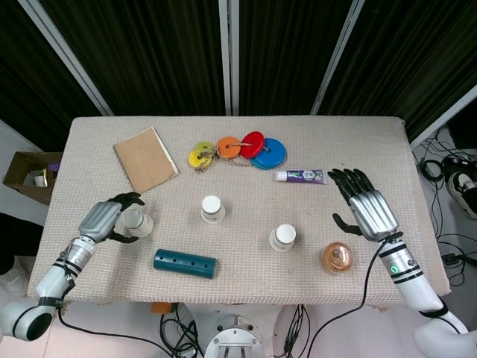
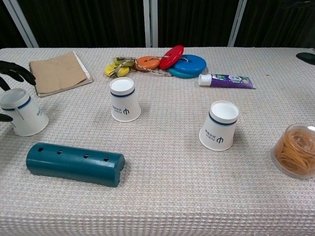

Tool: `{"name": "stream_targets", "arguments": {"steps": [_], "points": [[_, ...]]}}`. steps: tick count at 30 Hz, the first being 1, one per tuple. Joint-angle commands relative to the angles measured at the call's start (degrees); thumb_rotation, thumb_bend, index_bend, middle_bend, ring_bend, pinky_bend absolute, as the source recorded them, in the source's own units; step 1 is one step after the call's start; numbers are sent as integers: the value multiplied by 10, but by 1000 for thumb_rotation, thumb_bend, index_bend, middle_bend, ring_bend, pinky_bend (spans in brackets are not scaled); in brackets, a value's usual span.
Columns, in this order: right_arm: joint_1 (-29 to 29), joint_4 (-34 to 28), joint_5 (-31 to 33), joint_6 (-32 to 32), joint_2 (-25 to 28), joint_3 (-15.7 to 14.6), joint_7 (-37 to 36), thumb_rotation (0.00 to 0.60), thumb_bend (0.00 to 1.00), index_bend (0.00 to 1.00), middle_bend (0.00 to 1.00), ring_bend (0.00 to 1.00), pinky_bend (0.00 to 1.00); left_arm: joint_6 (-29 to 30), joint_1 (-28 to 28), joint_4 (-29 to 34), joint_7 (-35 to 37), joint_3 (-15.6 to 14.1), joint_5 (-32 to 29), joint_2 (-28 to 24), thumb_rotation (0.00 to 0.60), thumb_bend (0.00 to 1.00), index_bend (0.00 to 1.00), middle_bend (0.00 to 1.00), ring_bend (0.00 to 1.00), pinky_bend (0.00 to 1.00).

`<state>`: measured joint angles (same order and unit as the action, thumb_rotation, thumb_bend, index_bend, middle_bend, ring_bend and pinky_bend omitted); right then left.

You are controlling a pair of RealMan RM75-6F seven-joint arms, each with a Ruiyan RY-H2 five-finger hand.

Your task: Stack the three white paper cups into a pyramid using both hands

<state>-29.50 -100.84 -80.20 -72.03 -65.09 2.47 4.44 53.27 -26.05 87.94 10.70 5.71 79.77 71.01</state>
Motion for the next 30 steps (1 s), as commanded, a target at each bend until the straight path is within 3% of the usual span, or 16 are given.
{"name": "stream_targets", "arguments": {"steps": [1, 4, 12, 17, 25, 30], "points": [[7, 6, -8, -3, -3, 0, -7, 600, 292, 0, 94, 20, 80, -19, -14, -13, -66, 0, -38, 10, 600, 108, 301, 170, 201, 340], [14, 14, -14, -7, -6, 1, -15, 600, 293, 0, 103, 20, 79, -20, -15, -7, -97, 0, -63, 7, 600, 148, 348, 222, 246, 404], [26, 26, -25, -7, -12, 4, -30, 600, 293, 0, 121, 20, 79, -6, -31, -4, -142, 11, -82, 21, 600, 202, 514, 475, 462, 582], [31, 22, -27, -8, -8, 9, -29, 600, 293, 0, 128, 20, 79, -2, -56, 13, -154, 31, -76, 28, 600, 206, 510, 469, 462, 585], [41, 19, -26, -6, -5, 14, -29, 600, 293, 0, 130, 20, 79, -97, -139, -14, -156, 67, -135, 60, 600, 206, 484, 452, 461, 574], [47, 21, -26, -5, -4, 16, -34, 600, 293, 0, 132, 20, 79, -123, -173, -31, -171, 75, -173, 81, 600, 206, 480, 445, 460, 564]]}}
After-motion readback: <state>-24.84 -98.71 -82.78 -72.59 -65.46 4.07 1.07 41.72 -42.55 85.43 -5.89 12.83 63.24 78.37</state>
